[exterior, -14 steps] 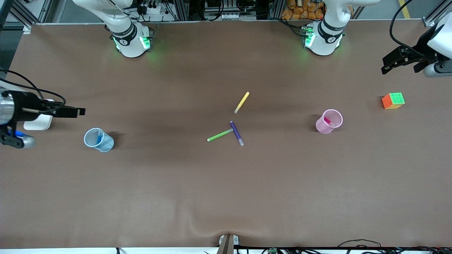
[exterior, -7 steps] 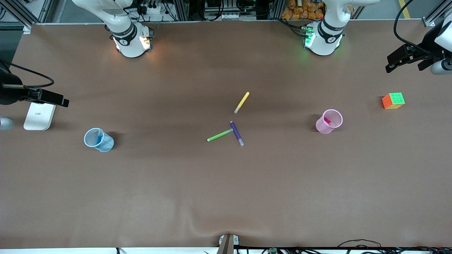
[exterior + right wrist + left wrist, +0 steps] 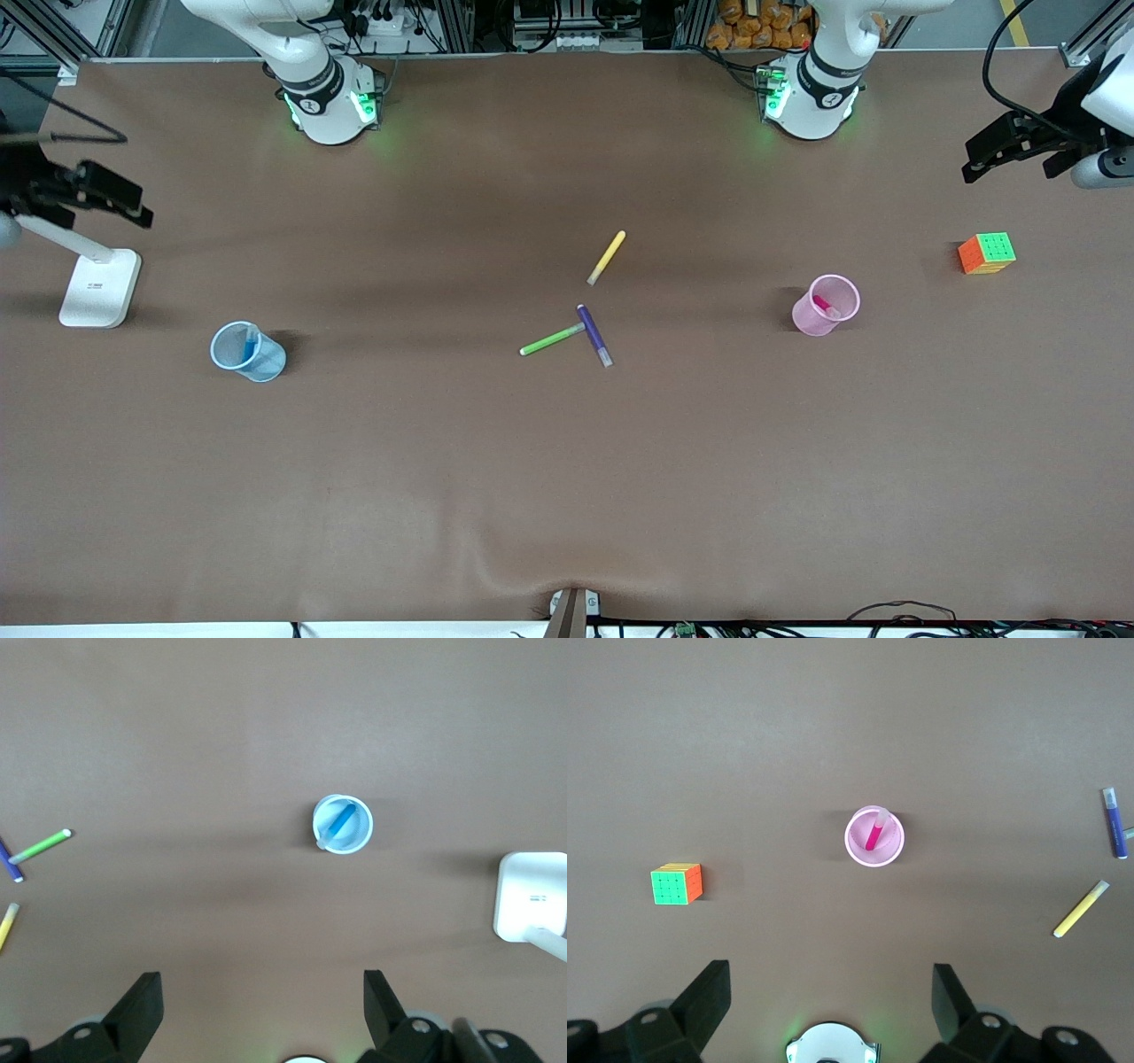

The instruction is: Place pink and blue markers in matching cups

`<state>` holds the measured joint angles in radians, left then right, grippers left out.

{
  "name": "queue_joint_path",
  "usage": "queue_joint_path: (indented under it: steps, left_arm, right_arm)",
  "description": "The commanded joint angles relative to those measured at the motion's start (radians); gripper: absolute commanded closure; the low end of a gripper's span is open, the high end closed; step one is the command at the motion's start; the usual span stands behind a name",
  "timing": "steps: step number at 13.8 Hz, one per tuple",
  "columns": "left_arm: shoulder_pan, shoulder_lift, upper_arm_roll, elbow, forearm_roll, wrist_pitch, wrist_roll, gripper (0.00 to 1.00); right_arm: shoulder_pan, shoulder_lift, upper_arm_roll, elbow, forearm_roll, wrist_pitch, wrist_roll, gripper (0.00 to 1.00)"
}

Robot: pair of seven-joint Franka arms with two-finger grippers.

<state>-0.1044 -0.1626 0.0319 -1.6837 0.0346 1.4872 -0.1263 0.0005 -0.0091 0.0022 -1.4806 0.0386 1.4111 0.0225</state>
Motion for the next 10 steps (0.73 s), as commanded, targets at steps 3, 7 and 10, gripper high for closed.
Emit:
queue_joint_path:
  steps: [3,7,10]
  left_arm:
    - [0.002,0.017,-0.006,0.05,0.005,-0.022,-0.006,0.0]
    - [0.0,0.035,-0.004,0.101,0.01,-0.082,-0.01,0.0]
    - [-0.001,0.037,-0.006,0.101,0.011,-0.087,-0.01,0.0]
  right_arm:
    - [0.007,-0.071,0.007,-0.116,-0.029,0.054,-0.021,0.0]
    - [0.01,-0.094,0.005,-0.153,-0.029,0.078,-0.021,0.0]
    - [0.013,-0.088,0.007,-0.15,-0.029,0.078,-0.022,0.0]
